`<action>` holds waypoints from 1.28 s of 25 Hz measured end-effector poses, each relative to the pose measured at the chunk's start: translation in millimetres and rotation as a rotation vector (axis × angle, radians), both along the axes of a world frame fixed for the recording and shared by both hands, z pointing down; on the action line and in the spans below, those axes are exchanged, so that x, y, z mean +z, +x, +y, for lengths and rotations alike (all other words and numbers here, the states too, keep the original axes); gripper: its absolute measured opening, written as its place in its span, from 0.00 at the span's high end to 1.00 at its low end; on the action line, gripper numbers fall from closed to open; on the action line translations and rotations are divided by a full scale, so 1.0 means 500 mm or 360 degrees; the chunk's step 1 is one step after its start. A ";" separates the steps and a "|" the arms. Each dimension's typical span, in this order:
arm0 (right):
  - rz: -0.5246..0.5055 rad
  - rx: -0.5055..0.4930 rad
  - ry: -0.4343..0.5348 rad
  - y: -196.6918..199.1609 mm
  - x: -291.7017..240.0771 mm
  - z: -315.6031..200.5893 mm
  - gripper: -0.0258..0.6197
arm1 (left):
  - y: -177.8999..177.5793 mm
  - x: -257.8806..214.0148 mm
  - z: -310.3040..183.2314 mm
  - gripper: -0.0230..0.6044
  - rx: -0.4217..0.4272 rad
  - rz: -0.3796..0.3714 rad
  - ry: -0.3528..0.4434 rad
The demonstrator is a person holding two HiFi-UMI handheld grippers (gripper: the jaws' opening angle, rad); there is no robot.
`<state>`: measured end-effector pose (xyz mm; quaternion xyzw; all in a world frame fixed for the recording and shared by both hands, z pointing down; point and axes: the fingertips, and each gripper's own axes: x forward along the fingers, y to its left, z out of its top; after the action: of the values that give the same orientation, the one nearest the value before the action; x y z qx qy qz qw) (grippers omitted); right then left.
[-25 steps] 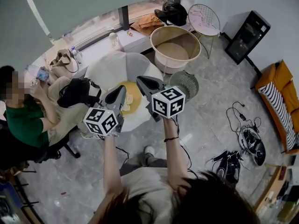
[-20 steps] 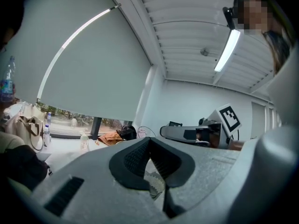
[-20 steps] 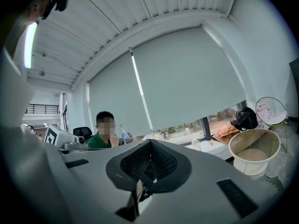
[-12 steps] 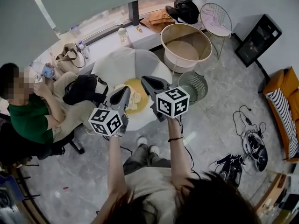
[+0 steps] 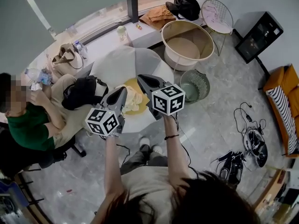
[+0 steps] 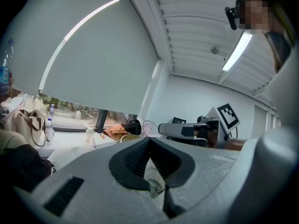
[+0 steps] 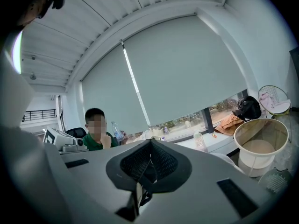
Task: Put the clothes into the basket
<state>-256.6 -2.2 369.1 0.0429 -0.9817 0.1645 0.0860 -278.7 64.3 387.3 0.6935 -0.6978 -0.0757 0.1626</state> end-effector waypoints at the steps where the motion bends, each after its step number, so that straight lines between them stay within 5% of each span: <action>1: 0.0012 0.0000 -0.0007 -0.006 0.009 -0.003 0.95 | -0.008 0.007 -0.002 0.95 -0.0008 0.0020 -0.0005; 13: 0.0091 -0.0069 -0.0154 -0.119 0.160 -0.115 0.95 | -0.095 0.169 -0.082 0.95 -0.0127 0.0240 -0.0097; 18: 0.0144 -0.0029 -0.0181 -0.200 0.305 -0.201 0.95 | -0.159 0.294 -0.125 0.95 -0.0213 0.0321 -0.0137; 32: 0.0412 -0.0235 -0.0336 -0.273 0.677 -0.193 0.95 | -0.213 0.615 -0.153 0.95 -0.0327 0.0487 -0.0309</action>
<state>-392.9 -98.7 707.5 -0.0176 -0.9402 0.2529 0.2276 -385.0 -12.4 694.5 0.5801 -0.7361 -0.1288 0.3240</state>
